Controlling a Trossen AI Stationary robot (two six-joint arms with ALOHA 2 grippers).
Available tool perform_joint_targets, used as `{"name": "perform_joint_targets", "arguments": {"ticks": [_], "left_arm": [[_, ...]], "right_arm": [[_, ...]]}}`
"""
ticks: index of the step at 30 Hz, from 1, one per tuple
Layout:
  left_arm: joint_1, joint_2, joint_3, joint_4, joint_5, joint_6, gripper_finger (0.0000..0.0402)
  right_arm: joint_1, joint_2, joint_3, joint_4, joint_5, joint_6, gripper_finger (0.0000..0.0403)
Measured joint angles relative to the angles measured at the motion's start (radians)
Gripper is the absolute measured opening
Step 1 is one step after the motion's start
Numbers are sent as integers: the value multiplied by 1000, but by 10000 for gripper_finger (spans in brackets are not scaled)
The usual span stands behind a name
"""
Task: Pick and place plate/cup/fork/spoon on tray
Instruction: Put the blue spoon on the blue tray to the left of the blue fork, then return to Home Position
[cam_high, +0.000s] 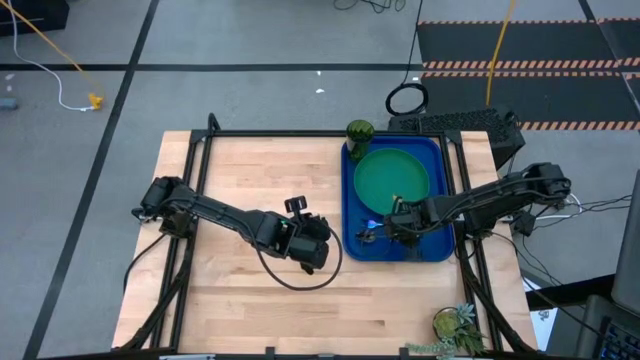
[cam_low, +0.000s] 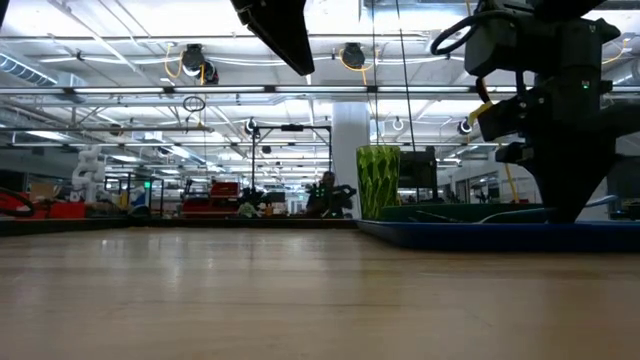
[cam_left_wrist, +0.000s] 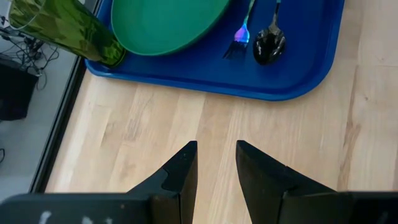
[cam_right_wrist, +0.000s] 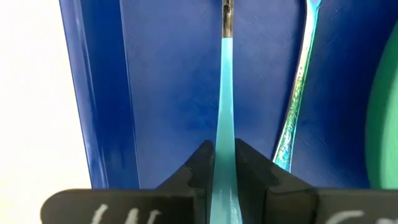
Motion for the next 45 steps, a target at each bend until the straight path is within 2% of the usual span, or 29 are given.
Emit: {"name": "perform_joint_targets", "arguments": {"ticks": [10, 30, 45], "left_arm": [[0, 1, 0, 7, 0, 2, 111], [0, 1, 0, 24, 0, 2, 111], [0, 1, 0, 25, 0, 1, 111]], "right_arm": [[0, 52, 0, 14, -4, -11, 34], [0, 48, 0, 10, -26, -5, 35], [0, 48, 0, 16, -23, 9, 98]]}}
